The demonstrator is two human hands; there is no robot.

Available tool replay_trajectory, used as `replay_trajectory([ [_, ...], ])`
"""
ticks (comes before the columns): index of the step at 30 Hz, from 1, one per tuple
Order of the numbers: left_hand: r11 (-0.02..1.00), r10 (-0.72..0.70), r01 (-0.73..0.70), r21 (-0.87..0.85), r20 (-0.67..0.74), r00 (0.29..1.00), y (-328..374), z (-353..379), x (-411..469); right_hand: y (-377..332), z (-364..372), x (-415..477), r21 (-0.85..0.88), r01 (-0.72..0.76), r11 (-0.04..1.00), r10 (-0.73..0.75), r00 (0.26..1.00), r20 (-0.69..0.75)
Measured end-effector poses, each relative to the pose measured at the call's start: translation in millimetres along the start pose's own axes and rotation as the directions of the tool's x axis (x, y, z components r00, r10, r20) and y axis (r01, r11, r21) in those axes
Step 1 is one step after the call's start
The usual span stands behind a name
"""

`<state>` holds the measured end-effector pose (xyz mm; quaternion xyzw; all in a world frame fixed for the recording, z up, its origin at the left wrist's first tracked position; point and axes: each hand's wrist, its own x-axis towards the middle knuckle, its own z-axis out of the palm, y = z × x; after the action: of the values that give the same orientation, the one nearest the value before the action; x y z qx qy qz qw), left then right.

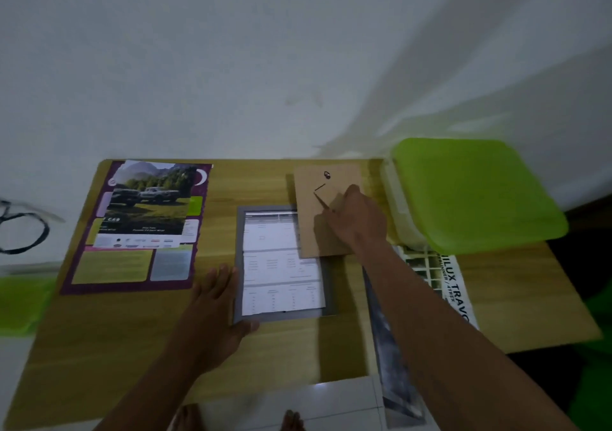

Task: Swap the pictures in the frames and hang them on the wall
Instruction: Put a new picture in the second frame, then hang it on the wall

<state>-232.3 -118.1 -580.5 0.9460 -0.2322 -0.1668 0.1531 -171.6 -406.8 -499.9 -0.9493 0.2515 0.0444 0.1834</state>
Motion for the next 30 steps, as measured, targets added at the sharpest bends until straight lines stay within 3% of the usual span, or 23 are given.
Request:
replay_trajectory([
  [6,1.0,0.008,-0.008,0.007,0.009,1.0,-5,8,2,25,9,47,-0.049,-0.048,0.998,0.05,0.998,0.039],
  [16,0.999,-0.043,0.043,0.009,0.077,0.996,1,1,3,40,37,69,-0.151,0.061,0.987,-0.056,0.998,0.038],
  [30,1.0,-0.02,0.021,-0.019,0.067,0.998,1,-1,4,48,39,67,-0.214,-0.006,0.977,0.032,0.993,0.116],
])
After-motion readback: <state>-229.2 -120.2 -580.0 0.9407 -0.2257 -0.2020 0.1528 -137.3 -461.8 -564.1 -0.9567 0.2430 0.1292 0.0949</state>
